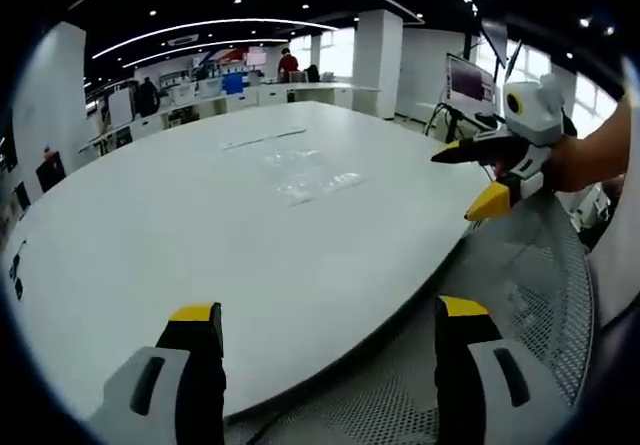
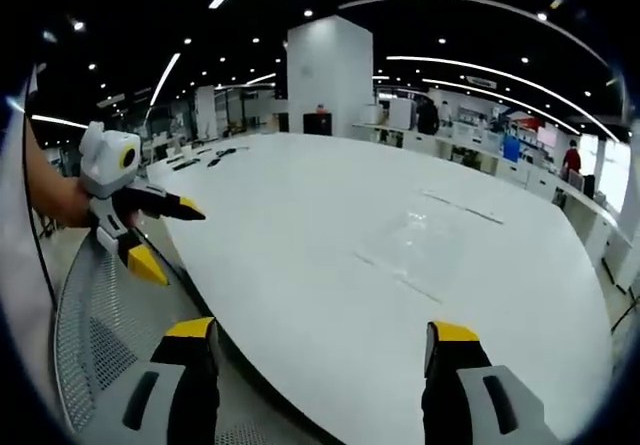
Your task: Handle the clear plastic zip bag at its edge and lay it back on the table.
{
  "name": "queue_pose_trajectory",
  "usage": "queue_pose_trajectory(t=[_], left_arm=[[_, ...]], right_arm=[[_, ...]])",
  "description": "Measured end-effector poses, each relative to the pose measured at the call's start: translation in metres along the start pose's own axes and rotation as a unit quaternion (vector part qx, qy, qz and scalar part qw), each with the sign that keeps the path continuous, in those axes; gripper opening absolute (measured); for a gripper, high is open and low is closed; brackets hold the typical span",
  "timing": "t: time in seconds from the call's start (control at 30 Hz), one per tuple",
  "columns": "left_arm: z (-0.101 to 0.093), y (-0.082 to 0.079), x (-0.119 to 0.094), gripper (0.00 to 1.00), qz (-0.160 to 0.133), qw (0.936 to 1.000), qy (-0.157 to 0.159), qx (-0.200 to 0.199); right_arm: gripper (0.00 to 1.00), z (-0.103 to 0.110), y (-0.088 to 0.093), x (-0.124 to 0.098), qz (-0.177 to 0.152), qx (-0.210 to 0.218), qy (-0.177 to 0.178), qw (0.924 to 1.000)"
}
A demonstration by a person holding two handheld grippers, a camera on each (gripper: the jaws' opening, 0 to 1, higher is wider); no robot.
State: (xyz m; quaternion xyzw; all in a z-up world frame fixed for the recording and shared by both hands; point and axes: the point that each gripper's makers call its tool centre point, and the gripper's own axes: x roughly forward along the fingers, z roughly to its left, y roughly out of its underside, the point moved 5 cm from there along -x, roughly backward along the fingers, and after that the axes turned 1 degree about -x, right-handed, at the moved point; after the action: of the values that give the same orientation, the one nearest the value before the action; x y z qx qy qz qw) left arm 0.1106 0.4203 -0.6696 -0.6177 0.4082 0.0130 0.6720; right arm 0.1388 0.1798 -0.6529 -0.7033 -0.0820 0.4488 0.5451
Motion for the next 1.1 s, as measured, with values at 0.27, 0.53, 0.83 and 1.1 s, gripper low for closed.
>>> queue_pose_trajectory(t=[0.27,0.53,0.83,1.1], left_arm=[[-0.0003,-0.0029,-0.0008,0.86,-0.01,0.9998,0.008,-0.013],[-0.0017,-0.0026,-0.0024,0.86,-0.015,0.9996,0.021,-0.011],[0.0008,-0.0049,-0.0022,0.85,-0.014,0.9999,-0.001,-0.009],[-0.0011,-0.0029,-0.0014,0.85,-0.003,1.0,-0.002,0.001]], right_arm=[[0.85,0.0016,0.0023,0.002,0.011,0.004,-0.003,0.9999],[0.84,0.0012,0.0019,0.004,0.017,0.009,0.009,0.9998],[0.83,0.002,0.0016,0.0016,0.016,0.018,0.005,0.9997],[0.81,0.0013,-0.0017,-0.0034,-0.005,0.018,0.003,0.9998]])
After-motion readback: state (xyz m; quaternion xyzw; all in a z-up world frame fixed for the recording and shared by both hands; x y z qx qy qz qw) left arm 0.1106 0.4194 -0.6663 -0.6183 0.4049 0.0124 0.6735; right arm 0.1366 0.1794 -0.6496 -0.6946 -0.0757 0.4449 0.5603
